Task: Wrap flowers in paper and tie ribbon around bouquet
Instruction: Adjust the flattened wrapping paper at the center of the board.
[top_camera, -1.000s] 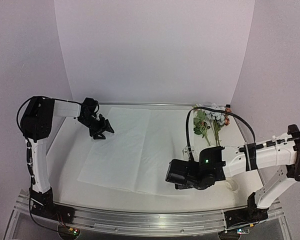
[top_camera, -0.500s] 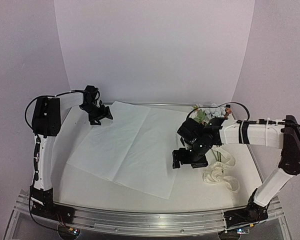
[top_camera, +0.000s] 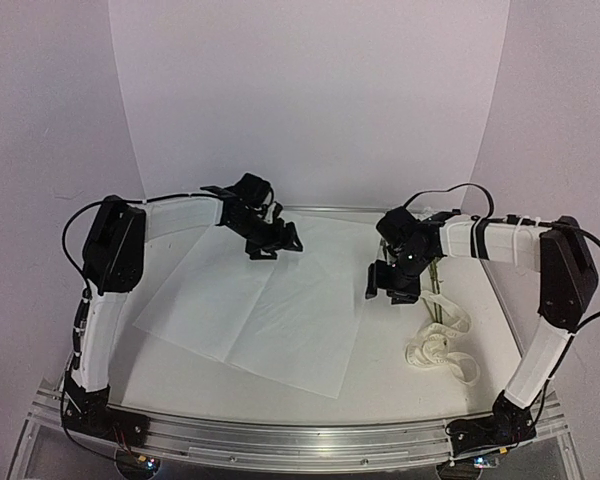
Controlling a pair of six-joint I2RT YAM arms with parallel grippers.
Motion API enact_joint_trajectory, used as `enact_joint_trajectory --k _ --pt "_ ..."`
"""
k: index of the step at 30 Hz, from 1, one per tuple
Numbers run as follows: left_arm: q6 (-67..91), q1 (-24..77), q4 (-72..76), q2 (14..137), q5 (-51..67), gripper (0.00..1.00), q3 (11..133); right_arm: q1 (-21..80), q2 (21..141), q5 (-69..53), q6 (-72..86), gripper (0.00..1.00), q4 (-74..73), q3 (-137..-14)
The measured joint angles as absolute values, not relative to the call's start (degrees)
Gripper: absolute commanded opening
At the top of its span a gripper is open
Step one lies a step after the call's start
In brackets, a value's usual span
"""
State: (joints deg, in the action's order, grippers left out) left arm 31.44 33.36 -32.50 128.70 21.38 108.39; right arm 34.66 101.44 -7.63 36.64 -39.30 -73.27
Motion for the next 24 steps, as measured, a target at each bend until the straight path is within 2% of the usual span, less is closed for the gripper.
enact_joint_trajectory --k 4,12,16,24 --pt "33.1 39.2 -31.4 131.5 21.8 0.8 109.0 32.5 99.7 -6.2 36.6 0.67 -39.3 -71.1" --pt "34.9 44.8 -30.2 134.2 21.8 0.76 107.1 32.2 97.9 -5.1 35.9 0.67 -39.7 -69.3" --pt "35.1 46.7 -26.4 131.3 22.1 0.73 100.0 32.2 98.1 -5.2 35.1 0.69 -40.1 -69.5" --pt "34.1 48.0 -22.2 115.3 24.4 0.71 74.3 32.3 102.6 -5.5 32.7 0.73 -41.8 -75.1"
